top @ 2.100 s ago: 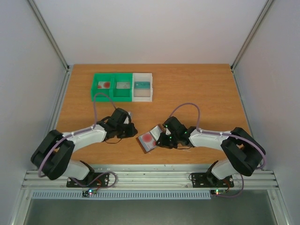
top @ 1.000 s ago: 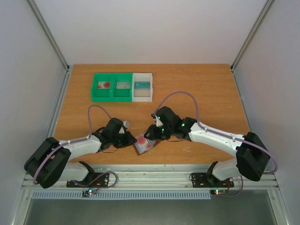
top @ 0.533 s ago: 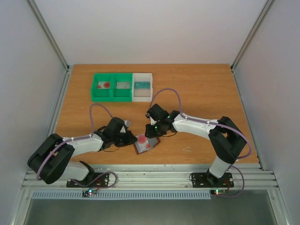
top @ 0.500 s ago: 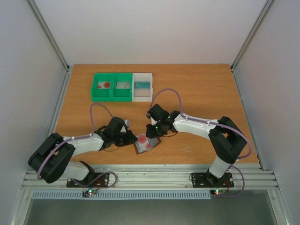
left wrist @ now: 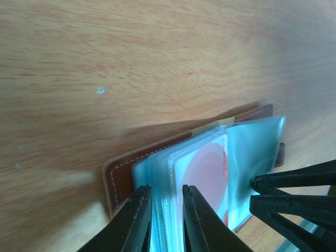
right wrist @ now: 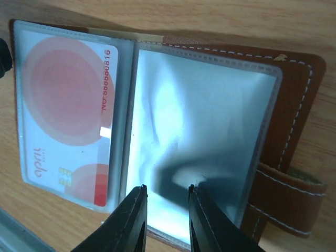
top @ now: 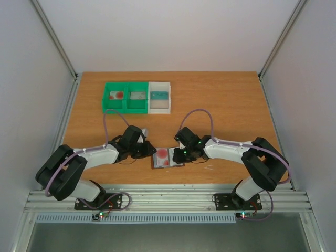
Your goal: Take the credit cards out of the card holder
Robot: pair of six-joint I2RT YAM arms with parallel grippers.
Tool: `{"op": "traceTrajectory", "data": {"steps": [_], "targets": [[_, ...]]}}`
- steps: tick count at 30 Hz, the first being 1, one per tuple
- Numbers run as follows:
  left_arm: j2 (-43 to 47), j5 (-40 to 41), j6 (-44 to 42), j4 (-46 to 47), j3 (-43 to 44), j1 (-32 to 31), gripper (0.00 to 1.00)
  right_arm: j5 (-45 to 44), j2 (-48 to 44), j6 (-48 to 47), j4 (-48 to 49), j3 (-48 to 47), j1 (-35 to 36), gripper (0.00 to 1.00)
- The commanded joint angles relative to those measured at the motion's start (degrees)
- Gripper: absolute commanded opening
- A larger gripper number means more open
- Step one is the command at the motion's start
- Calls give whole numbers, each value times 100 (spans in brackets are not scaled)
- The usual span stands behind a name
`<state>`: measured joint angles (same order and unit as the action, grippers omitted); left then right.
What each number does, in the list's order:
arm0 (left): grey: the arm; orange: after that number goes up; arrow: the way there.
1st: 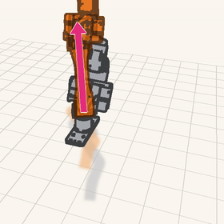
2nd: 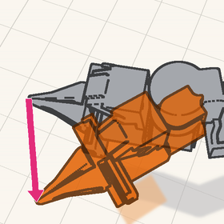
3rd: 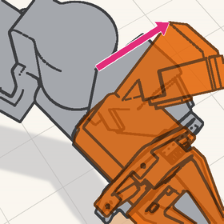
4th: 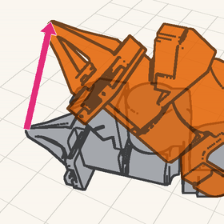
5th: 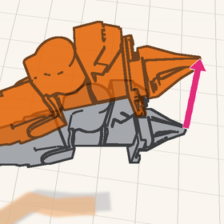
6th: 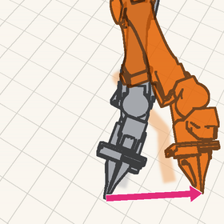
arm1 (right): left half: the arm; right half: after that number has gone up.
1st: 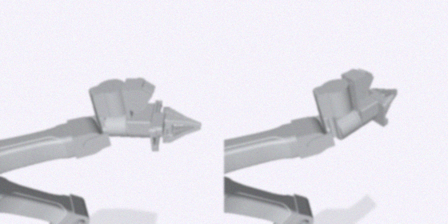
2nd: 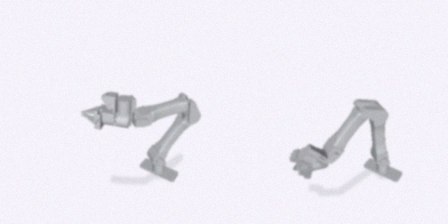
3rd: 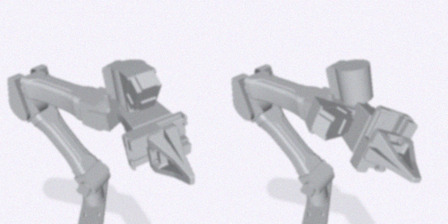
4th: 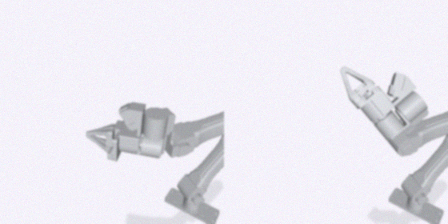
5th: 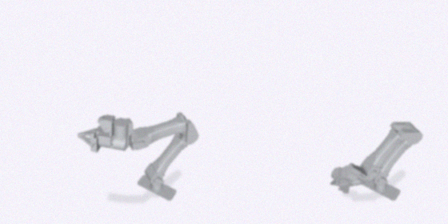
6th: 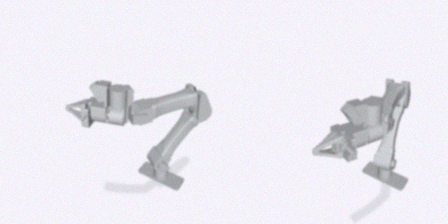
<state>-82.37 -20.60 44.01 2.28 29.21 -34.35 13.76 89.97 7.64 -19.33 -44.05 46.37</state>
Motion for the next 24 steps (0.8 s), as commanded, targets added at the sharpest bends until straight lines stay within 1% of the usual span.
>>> {"op": "traceTrajectory", "data": {"steps": [1,6,10,17,20,24], "targets": [[349,-93,-44,-172,26,27,20,237,-225,382,456,95,-81,23],[433,-400,228,95,-216,16,24,617,-232,588,659,-9,-120,23],[296,-520,280,194,-261,13,24,783,-7,675,793,-145,-120,23],[-129,-605,313,514,-387,-1,21,857,390,719,931,-226,-125,22],[-214,-571,335,628,-469,-2,16,841,494,721,957,-200,-128,21],[-202,-505,330,640,-546,-4,12,830,589,712,969,-182,-136,20]]}}
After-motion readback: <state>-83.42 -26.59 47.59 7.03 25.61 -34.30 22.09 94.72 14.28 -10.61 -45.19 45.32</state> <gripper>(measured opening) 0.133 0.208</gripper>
